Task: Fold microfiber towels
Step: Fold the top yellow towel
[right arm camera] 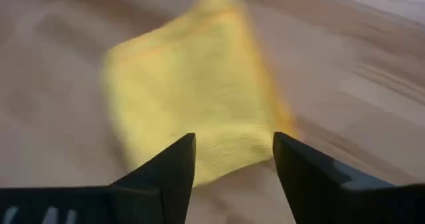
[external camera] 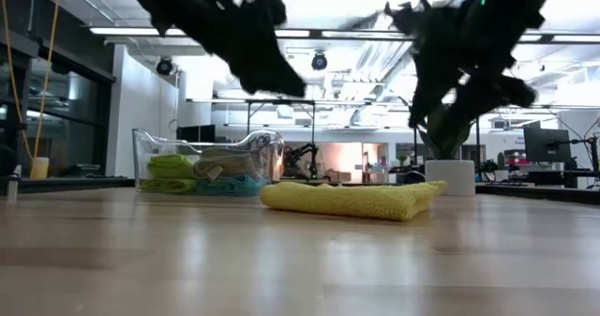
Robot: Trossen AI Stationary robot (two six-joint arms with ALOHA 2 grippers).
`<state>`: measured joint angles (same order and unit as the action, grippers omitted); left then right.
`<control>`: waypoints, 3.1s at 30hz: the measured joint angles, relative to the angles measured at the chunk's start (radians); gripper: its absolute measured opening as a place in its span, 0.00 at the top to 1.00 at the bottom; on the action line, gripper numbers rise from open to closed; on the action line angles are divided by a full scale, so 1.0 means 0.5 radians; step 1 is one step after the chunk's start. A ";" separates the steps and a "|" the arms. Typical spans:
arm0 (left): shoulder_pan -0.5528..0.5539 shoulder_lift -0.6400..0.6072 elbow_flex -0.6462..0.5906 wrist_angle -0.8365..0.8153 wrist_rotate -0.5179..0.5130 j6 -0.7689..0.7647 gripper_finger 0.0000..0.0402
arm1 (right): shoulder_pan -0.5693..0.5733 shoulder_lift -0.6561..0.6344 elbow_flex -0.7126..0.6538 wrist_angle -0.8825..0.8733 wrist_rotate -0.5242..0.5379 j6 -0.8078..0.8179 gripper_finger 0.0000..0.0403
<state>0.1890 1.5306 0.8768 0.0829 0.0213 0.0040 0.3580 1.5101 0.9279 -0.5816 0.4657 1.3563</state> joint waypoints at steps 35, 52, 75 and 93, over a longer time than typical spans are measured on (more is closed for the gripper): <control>-0.488 -0.021 0.001 -0.385 -0.292 -0.475 0.58 | 0.163 0.597 0.000 0.892 -0.461 -1.908 0.52; -0.487 -0.932 -0.080 -0.420 -0.553 -0.324 0.58 | 0.163 0.591 0.083 0.741 -0.396 -1.741 0.52; -0.525 -1.200 -0.652 0.292 -0.550 -0.652 0.58 | 0.162 0.742 0.098 0.673 -0.242 -1.364 0.60; -0.530 -0.968 -0.652 0.239 -0.602 -0.845 0.58 | 0.173 0.677 0.101 0.189 -0.356 -1.517 0.87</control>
<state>-0.0760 1.0466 0.5510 0.2024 -0.2798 -0.4182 0.4442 1.8486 0.9784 -0.4870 0.2878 0.5980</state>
